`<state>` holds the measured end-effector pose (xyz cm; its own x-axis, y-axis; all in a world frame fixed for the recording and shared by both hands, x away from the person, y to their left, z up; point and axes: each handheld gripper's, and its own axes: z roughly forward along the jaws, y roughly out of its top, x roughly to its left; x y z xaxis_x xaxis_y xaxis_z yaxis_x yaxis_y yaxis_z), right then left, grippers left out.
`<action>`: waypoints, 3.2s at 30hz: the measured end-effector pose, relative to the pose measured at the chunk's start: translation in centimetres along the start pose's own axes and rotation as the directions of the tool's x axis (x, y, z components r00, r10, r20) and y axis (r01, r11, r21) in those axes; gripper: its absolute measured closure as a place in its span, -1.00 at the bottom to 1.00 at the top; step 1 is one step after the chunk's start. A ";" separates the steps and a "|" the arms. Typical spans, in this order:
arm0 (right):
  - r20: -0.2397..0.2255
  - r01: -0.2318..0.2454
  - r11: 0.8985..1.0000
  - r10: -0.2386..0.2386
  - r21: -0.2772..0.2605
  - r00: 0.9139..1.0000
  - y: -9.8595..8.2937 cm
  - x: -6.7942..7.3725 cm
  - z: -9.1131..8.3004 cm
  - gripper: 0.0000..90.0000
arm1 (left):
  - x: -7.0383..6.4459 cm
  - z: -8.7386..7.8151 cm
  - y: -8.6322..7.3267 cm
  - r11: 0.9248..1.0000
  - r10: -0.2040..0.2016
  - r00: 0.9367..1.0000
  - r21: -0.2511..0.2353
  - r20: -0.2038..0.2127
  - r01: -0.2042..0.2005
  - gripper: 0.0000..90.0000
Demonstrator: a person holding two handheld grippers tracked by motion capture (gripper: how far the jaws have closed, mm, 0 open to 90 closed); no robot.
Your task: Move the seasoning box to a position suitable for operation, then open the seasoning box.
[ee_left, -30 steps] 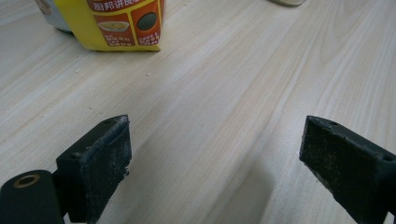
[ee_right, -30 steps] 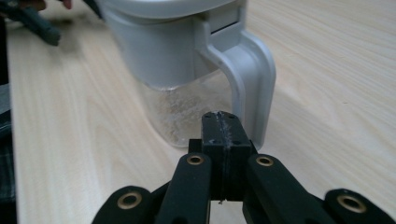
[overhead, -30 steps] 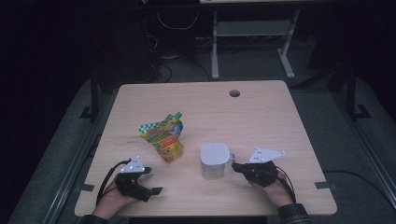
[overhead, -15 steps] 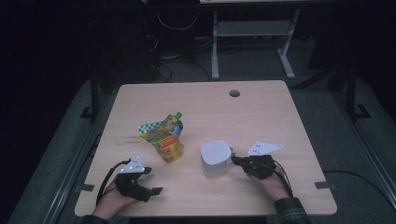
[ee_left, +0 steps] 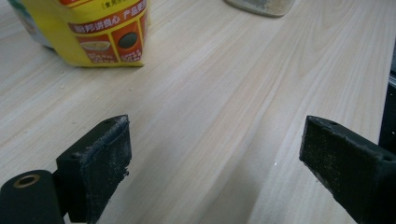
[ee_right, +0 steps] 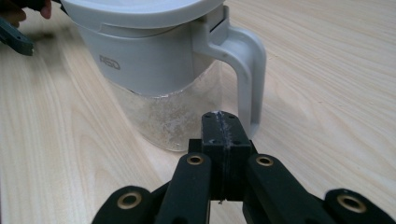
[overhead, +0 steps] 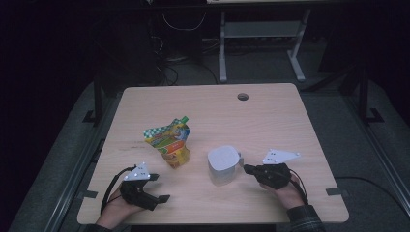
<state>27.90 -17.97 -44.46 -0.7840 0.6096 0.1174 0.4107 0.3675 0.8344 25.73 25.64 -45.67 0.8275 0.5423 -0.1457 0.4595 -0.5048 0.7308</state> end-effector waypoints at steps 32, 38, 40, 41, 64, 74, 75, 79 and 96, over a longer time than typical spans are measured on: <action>0.050 -0.066 0.984 0.075 -0.166 0.996 0.8 -1.6 -3.7 1.00 | -2.9 1.3 3.9 0.995 0.073 0.997 -0.066 0.029 -0.071 -0.80; 0.050 -0.071 0.982 0.081 -0.177 0.995 1.1 -1.7 -3.6 0.97 | -3.4 1.9 4.9 0.993 0.092 0.995 -0.074 0.042 -0.089 -0.80; 0.058 -0.065 0.982 0.076 -0.178 0.995 1.2 -1.6 -3.6 0.98 | -3.6 2.1 5.1 0.993 0.091 0.995 -0.080 0.048 -0.087 -0.80; 0.058 -0.066 0.981 0.077 -0.180 0.995 1.3 -1.6 -3.5 0.98 | -3.7 2.1 5.2 0.993 0.092 0.994 -0.079 0.050 -0.088 -0.80; 0.048 -0.061 0.977 0.072 -0.205 0.996 3.2 -1.9 -2.3 1.00 | -3.8 4.0 8.4 0.986 0.133 0.989 -0.109 0.064 -0.126 -0.80; 0.027 -0.048 0.980 0.054 -0.192 0.998 4.5 -1.7 -1.1 1.00 | -4.0 5.0 9.6 0.983 0.154 0.986 -0.113 0.069 -0.146 -0.80; 0.027 -0.043 0.981 0.049 -0.190 0.998 4.6 -1.6 -1.0 1.00 | -4.0 5.2 9.7 0.982 0.159 0.985 -0.116 0.066 -0.150 -0.80; 0.020 -0.035 0.982 0.039 -0.187 0.999 5.2 -1.4 -0.5 1.00 | -4.0 5.7 10.1 0.980 0.167 0.984 -0.119 0.067 -0.158 -0.80; -0.028 -0.070 0.980 0.066 -0.184 0.997 6.2 -1.3 0.3 1.00 | -3.7 7.7 12.0 0.967 0.222 0.970 -0.150 0.101 -0.205 -0.80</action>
<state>31.61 -16.21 -39.57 -0.7678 0.6126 0.1876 0.3722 0.1881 0.9089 30.67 12.36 -41.50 0.9371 0.3459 -0.0471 0.2261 -0.4985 0.8369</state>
